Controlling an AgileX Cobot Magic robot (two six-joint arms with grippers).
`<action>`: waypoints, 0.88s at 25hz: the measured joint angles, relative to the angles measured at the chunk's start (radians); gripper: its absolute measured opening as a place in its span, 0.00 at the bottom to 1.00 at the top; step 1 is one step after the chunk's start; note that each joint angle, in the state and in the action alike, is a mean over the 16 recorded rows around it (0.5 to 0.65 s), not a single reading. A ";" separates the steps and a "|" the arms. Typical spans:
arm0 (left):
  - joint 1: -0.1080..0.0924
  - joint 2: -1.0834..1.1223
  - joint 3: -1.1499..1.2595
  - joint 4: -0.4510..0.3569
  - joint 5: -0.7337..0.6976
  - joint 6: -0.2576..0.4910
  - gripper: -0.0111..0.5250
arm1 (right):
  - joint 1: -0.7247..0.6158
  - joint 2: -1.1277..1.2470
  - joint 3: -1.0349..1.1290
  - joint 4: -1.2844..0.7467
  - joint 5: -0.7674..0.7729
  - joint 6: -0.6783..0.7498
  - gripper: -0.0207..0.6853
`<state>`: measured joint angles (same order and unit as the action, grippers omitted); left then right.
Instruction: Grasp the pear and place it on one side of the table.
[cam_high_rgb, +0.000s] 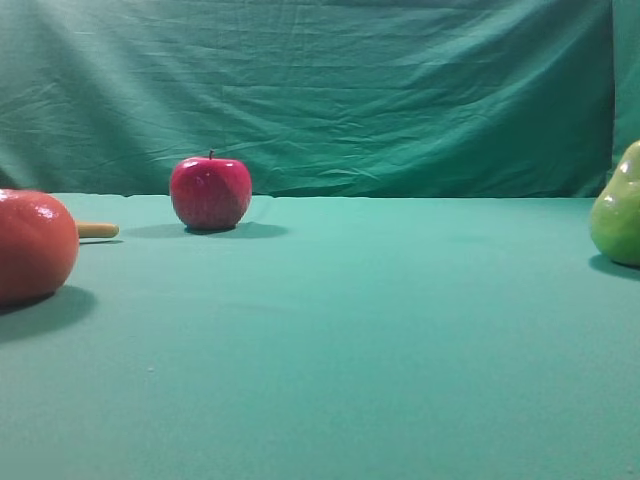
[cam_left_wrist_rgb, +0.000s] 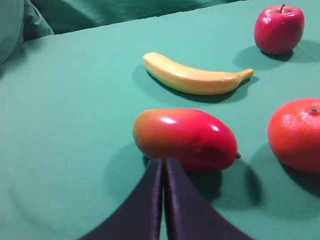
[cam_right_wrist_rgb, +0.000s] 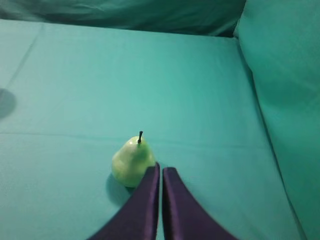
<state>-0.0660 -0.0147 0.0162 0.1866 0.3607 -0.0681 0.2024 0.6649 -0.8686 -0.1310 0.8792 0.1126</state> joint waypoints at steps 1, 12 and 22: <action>0.000 0.000 0.000 0.000 0.000 0.000 0.02 | 0.000 -0.038 0.010 0.005 0.007 0.000 0.03; 0.000 0.000 0.000 0.000 0.000 0.000 0.02 | 0.000 -0.330 0.091 0.050 0.078 0.001 0.03; 0.000 0.000 0.000 0.000 0.000 0.000 0.02 | 0.000 -0.493 0.350 -0.014 -0.139 0.005 0.03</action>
<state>-0.0660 -0.0147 0.0162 0.1866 0.3607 -0.0681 0.2024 0.1716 -0.5187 -0.1452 0.7407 0.1173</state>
